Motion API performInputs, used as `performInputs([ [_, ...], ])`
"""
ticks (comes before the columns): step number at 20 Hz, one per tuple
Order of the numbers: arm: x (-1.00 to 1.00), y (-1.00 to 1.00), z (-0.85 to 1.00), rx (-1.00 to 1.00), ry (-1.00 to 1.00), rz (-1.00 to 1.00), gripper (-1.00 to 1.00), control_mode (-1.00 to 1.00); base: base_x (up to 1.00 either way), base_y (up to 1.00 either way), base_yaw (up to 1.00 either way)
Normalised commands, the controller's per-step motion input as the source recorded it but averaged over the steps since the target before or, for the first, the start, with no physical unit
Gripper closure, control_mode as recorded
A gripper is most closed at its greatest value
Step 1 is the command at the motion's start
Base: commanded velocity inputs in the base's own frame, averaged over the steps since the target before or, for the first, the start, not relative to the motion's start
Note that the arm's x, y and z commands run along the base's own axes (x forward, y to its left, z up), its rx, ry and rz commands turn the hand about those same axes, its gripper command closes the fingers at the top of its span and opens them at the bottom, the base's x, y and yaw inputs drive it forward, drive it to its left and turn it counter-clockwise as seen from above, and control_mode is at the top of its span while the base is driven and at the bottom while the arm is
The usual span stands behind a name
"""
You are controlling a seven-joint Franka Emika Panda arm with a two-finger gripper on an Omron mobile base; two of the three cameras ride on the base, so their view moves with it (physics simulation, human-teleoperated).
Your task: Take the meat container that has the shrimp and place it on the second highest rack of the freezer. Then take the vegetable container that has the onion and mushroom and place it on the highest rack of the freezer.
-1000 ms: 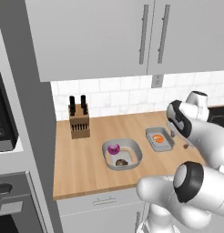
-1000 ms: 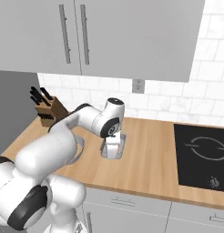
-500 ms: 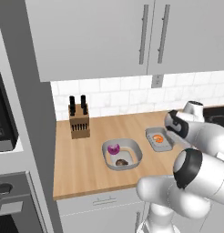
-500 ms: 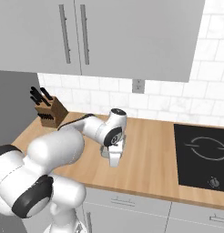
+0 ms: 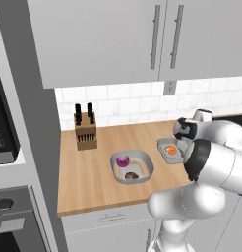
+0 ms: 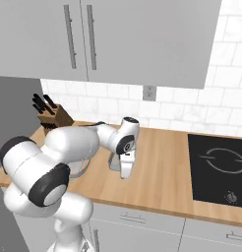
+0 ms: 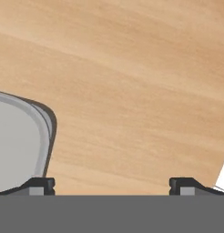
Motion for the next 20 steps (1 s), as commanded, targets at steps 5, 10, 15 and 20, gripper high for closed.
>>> performInputs([
  [5, 0.04, 0.0, -0.01, 0.01, -0.01, 0.0, -1.0, -1.0, 0.0, 0.0, 0.0],
  [10, 0.36, 0.0, -0.07, 0.0, 0.0, 0.0, -1.0, -1.0, 0.0, 0.0, 0.0],
  [15, 0.29, 0.0, -0.12, 0.0, 0.0, 0.0, -1.0, -1.0, 0.0, 0.0, 0.0],
  [20, 0.1, 0.0, -0.14, 0.0, -0.01, 0.0, -1.0, -1.0, 0.0, 0.0, 0.0],
])
